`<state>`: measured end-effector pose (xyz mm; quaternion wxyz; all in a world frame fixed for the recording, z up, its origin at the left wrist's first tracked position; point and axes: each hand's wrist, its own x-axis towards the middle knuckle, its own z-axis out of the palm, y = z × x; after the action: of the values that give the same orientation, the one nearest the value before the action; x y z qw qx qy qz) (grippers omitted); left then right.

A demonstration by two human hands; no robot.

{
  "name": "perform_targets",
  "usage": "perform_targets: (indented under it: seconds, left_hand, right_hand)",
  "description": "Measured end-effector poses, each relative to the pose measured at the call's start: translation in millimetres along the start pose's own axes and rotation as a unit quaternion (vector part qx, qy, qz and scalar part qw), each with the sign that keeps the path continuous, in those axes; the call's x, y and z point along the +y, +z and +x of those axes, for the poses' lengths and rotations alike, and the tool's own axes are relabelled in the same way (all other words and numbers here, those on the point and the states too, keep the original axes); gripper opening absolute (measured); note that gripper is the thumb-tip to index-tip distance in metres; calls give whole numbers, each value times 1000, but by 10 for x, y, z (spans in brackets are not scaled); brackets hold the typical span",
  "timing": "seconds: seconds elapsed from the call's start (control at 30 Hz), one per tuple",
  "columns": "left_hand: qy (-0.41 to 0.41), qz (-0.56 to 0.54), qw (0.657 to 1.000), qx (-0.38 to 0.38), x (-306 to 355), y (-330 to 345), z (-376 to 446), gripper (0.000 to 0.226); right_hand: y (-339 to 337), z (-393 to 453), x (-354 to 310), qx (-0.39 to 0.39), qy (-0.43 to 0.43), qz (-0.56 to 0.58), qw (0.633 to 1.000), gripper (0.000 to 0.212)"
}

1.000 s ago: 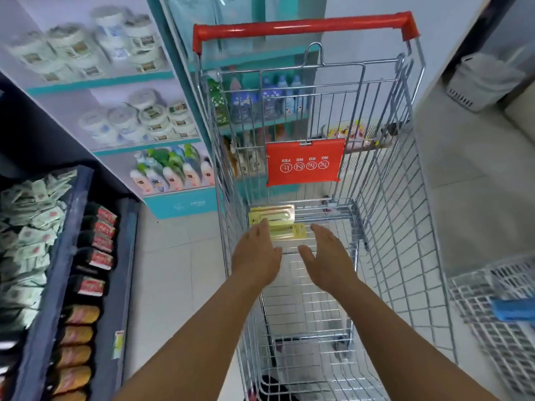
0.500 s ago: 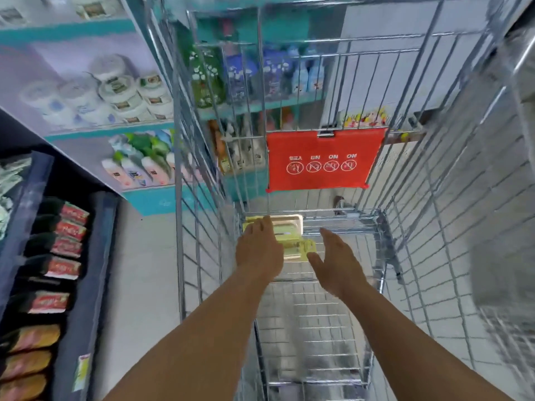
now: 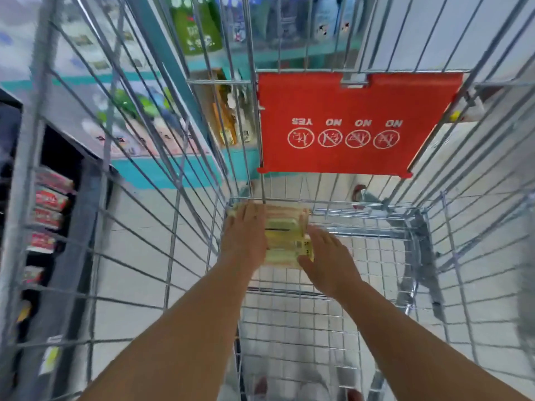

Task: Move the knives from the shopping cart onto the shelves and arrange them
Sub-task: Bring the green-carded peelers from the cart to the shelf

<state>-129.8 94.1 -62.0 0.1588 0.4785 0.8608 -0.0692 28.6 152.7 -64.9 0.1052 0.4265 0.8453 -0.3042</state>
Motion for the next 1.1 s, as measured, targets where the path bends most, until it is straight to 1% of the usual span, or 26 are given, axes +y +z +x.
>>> perform_targets:
  seconds: [0.13, 0.23, 0.33, 0.43, 0.6, 0.67, 0.77, 0.8, 0.87, 0.97, 1.03, 1.1]
  left_hand:
    - [-17, 17, 999, 38, 17, 59, 6, 72]
    - [-10, 51, 997, 59, -12, 20, 17, 59]
    - [-2, 32, 998, 61, -65, -4, 29, 51]
    - [18, 46, 996, 79, -141, -11, 39, 45]
    - [51, 53, 996, 50, -198, 2, 124, 54]
    - [48, 58, 996, 53, -172, 10, 115, 56]
    - [6, 11, 998, 57, -151, 7, 105, 58]
    - [-7, 3, 998, 58, -151, 9, 113, 60]
    - [-14, 4, 998, 61, -161, 30, 141, 66]
    - [-15, 14, 998, 51, -183, 64, 151, 73]
    - [-23, 21, 999, 37, -175, 89, 136, 73]
    - [-24, 38, 999, 26, -162, 103, 136, 66]
  right_hand:
    - [76, 9, 30, -10, -12, -33, 999, 62]
    - [81, 36, 87, -17, -8, -63, 998, 58]
    - [92, 26, 102, -10, -13, -55, 998, 58]
    - [144, -7, 52, -25, -36, -44, 998, 60]
    - [165, -16, -46, -31, -56, -40, 997, 55]
    - [128, -17, -66, -43, -51, -28, 997, 47]
    - [29, -33, 14, -35, -39, 9, 999, 20]
    - [6, -41, 79, -21, -30, 5, 999, 18]
    - [-18, -55, 244, 37, 9, -4, 999, 21]
    - [-62, -83, 389, 136, 143, 31, 980, 21]
    - [-80, -79, 417, 150, 208, 83, 963, 18]
    - [-84, -73, 372, 135, 213, 99, 963, 18]
